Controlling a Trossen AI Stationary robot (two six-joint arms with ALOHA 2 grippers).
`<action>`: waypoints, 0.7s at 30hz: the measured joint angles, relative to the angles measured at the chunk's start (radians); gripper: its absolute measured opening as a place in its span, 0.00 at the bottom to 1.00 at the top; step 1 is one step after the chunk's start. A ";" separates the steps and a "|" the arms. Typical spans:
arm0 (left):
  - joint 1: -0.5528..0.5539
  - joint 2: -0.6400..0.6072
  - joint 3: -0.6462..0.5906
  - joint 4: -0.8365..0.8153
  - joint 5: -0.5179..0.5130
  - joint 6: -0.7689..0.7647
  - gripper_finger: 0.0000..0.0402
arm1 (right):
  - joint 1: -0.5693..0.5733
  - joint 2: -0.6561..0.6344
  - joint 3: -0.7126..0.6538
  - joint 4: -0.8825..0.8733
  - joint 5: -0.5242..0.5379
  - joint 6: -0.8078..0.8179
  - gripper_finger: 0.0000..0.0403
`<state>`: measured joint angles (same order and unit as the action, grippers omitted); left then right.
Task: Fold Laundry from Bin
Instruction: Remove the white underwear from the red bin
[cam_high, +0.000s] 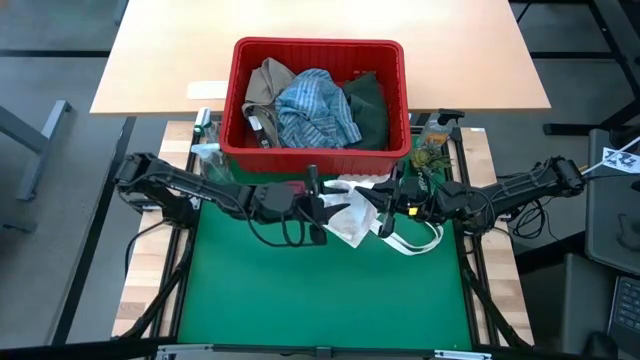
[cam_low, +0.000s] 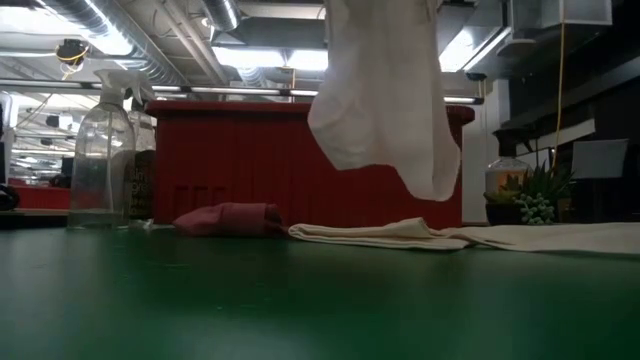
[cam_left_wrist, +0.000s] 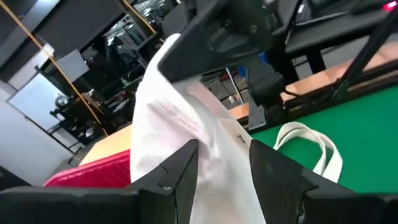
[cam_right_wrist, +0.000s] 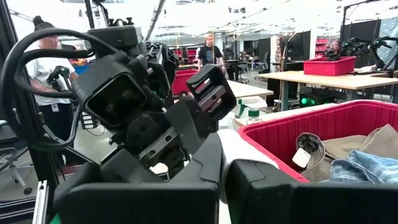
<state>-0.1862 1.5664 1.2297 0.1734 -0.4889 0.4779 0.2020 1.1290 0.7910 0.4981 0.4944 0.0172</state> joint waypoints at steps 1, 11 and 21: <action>0.000 0.000 0.000 0.000 -0.002 0.008 0.35 | 0.000 0.000 0.000 0.000 -0.001 0.000 0.01; 0.017 0.006 0.000 0.005 -0.042 0.031 0.35 | 0.000 0.002 0.000 0.007 -0.016 0.042 0.01; 0.037 0.007 0.000 0.003 0.075 0.029 0.32 | 0.000 0.004 0.000 0.009 -0.016 0.042 0.01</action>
<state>-0.1488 1.5738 1.2293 0.1761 -0.4142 0.5072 0.2020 1.1328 0.7910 0.5076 0.4782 0.0593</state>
